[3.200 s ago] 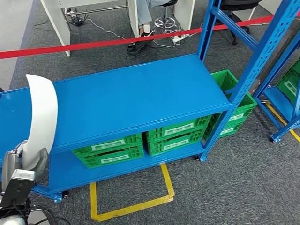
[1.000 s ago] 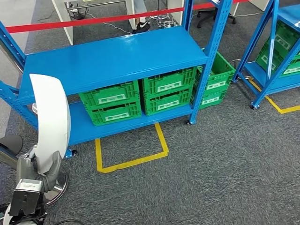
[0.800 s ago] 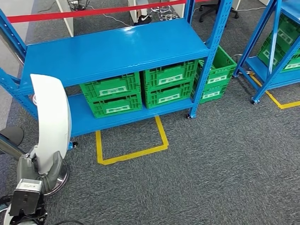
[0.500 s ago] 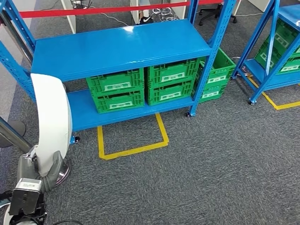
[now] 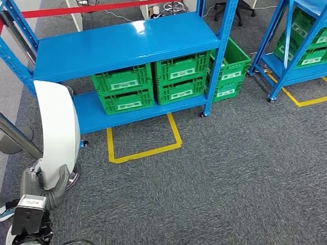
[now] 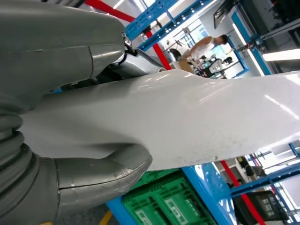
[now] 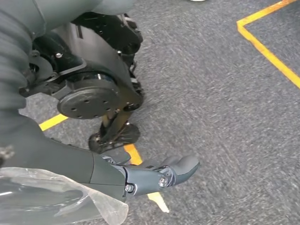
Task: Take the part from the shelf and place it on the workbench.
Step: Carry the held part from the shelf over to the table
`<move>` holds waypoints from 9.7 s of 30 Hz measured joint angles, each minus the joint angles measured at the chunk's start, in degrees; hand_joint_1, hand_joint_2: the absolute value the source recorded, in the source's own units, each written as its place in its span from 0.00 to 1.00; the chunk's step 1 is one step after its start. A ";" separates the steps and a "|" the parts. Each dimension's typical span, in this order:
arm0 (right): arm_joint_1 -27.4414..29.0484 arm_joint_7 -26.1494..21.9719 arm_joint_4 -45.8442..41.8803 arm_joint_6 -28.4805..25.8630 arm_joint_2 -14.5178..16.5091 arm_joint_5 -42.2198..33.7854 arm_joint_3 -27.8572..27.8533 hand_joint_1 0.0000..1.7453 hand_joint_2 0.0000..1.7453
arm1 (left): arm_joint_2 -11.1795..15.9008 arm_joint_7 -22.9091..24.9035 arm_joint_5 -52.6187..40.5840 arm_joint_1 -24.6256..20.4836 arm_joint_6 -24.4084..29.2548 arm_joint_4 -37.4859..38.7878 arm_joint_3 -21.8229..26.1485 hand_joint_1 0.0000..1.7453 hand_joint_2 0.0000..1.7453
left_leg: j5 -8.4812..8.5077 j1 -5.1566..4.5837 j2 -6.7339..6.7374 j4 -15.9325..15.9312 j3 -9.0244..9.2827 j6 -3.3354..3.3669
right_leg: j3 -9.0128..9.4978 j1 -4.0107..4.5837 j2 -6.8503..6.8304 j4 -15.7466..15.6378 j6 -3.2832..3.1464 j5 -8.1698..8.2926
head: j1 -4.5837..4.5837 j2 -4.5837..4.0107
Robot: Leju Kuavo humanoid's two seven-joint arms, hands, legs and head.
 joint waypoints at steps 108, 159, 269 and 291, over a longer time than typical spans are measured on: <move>7.08 -0.16 -0.87 -0.02 0.20 0.01 -3.56 0.00 1.00 | -2.27 0.98 7.21 -3.23 -12.13 4.31 -3.47 1.00 1.00 | 3.55 0.28 -0.15 -11.31 10.27 2.87 | -12.12 0.32 1.50 13.61 2.71 -2.54 | 0.81 0.00; 12.38 35.00 -3.61 47.89 54.97 94.05 -84.27 0.00 1.00 | -2.39 0.43 6.50 -3.92 -13.57 4.48 -1.86 1.00 1.00 | -1.24 0.09 -0.45 3.36 2.87 0.86 | -5.27 0.80 3.95 3.29 -0.47 2.00 | -0.31 0.00; 17.09 51.64 -0.31 60.01 55.60 96.76 -82.68 0.00 1.00 | -2.72 1.96 12.66 -14.21 -9.78 19.17 5.68 1.00 1.00 | 0.91 0.25 -0.23 -8.68 9.75 1.55 | -9.73 1.06 0.76 6.84 0.74 0.79 | 0.06 0.00; 17.93 52.49 -2.17 61.35 55.60 96.69 -82.65 0.00 1.00 | -1.88 1.30 12.17 -15.59 -9.02 20.22 5.66 1.00 1.00 | 6.48 0.95 -1.08 -7.68 2.79 1.49 | -3.82 0.61 2.66 8.28 1.78 -6.01 | -0.17 0.00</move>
